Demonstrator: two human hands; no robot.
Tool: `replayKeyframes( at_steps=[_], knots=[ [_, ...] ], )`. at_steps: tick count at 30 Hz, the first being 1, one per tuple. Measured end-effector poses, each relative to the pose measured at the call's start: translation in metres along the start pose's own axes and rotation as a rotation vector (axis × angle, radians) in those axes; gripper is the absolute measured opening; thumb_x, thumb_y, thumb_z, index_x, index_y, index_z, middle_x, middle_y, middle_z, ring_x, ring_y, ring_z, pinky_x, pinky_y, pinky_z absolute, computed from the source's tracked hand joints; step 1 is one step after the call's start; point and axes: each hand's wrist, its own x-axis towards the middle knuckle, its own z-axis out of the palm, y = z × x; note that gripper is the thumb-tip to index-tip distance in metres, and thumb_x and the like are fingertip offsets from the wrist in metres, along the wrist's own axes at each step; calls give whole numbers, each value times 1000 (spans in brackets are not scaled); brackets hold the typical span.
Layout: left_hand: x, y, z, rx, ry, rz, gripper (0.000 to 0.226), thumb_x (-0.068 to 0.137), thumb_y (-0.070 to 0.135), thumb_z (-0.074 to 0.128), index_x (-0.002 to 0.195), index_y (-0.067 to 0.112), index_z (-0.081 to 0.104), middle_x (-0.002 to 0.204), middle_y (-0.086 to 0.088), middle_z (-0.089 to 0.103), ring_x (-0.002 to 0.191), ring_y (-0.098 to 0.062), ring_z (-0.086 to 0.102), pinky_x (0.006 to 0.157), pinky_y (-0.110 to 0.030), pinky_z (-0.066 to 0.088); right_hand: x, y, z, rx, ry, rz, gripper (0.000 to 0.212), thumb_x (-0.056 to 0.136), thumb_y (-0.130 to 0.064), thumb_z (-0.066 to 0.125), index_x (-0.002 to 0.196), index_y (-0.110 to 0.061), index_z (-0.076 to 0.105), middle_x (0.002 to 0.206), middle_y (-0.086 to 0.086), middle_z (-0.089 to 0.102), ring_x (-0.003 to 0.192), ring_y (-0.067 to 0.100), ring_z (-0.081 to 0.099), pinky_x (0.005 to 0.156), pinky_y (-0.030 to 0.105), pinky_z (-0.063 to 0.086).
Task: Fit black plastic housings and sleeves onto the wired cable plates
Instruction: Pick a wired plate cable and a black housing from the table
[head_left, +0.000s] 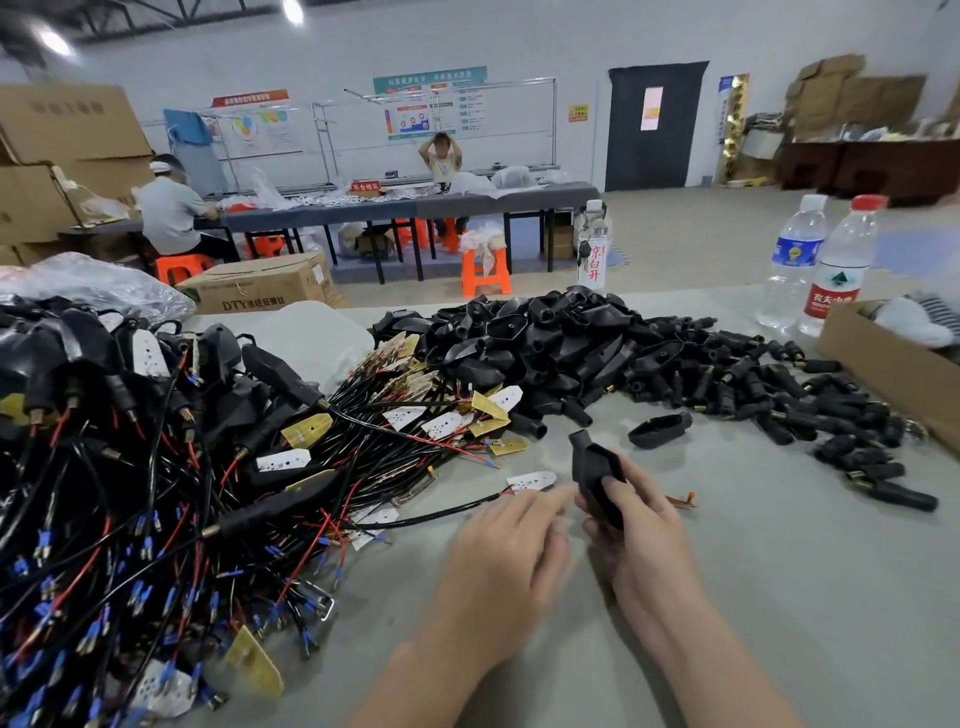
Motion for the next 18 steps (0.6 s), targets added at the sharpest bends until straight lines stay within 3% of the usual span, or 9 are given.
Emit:
replayKeyframes(
  at_steps=[2,6,9,12,18],
  knots=[
    [3,-18,-5,142,25,-117,33,98,23,47,125,16,64,107,2,67,98,-20,63,85,-40,51,1,-2,-1,20,2,-2,24,98,-6,55,112,-21,66,89,3,75,66,14,68,55,25,43],
    [-4,-55,-18,395,-77,-402,25,95,21,58,117,20,68,112,1,66,104,-24,60,90,-39,44,-1,-2,-1,5,-16,-23,20,96,-8,60,110,-20,66,94,4,74,66,15,65,49,22,43],
    [-11,-70,-26,423,-149,-393,23,96,27,57,116,25,69,113,6,65,112,-22,57,96,-37,39,-2,-1,-2,-8,-25,-29,17,95,-12,63,108,-21,67,97,5,74,67,15,66,49,22,45],
    [-9,-80,-33,447,-262,-401,30,103,40,40,125,36,60,124,16,55,123,-12,44,101,-30,29,-3,-2,-4,5,-21,-19,17,94,-14,65,109,-20,68,98,4,75,66,14,66,49,21,46],
    [-4,-73,-42,485,-273,-369,24,105,37,33,119,36,52,117,18,59,114,-9,50,98,-28,31,0,-5,-6,78,-15,46,21,91,-9,67,110,-18,69,89,2,74,60,11,60,48,20,44]
  ],
)
